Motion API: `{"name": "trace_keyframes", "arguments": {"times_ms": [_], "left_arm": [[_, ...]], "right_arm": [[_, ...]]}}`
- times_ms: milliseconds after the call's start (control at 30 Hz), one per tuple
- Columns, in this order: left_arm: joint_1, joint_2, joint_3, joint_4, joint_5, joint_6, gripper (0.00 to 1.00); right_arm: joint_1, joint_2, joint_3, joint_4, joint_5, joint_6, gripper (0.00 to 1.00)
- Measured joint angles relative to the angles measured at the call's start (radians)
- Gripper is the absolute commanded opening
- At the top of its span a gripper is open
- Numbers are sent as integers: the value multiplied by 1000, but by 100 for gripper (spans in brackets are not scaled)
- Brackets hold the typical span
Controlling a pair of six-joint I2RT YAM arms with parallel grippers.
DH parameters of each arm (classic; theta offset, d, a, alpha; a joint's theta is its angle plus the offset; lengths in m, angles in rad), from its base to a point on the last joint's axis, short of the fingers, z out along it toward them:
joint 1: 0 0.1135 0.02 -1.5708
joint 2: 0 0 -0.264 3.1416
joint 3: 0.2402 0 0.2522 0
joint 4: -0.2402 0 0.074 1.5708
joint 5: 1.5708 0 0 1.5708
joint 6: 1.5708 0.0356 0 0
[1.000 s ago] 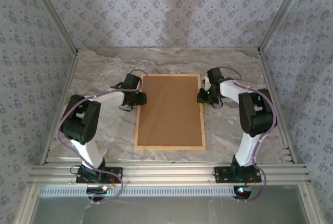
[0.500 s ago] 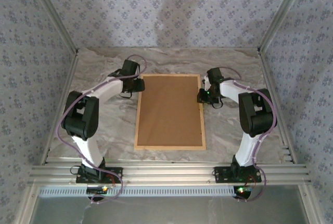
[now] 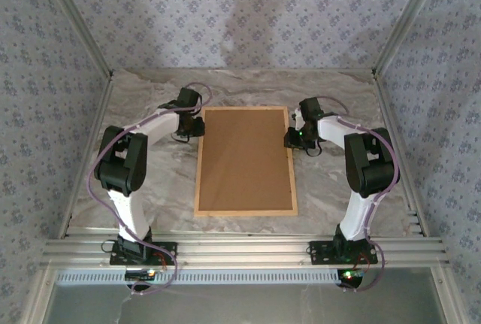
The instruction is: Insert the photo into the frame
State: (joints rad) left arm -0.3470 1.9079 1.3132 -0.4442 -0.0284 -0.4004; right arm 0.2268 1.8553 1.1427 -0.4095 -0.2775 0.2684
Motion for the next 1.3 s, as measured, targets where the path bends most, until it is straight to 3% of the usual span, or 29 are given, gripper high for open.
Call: {"name": "trace_keyframes", "arguments": {"times_ms": [1300], "left_arm": [[-20, 60, 14, 18, 19, -1, 35]], "right_arm": [[1, 4, 0, 7, -3, 0, 25]]}}
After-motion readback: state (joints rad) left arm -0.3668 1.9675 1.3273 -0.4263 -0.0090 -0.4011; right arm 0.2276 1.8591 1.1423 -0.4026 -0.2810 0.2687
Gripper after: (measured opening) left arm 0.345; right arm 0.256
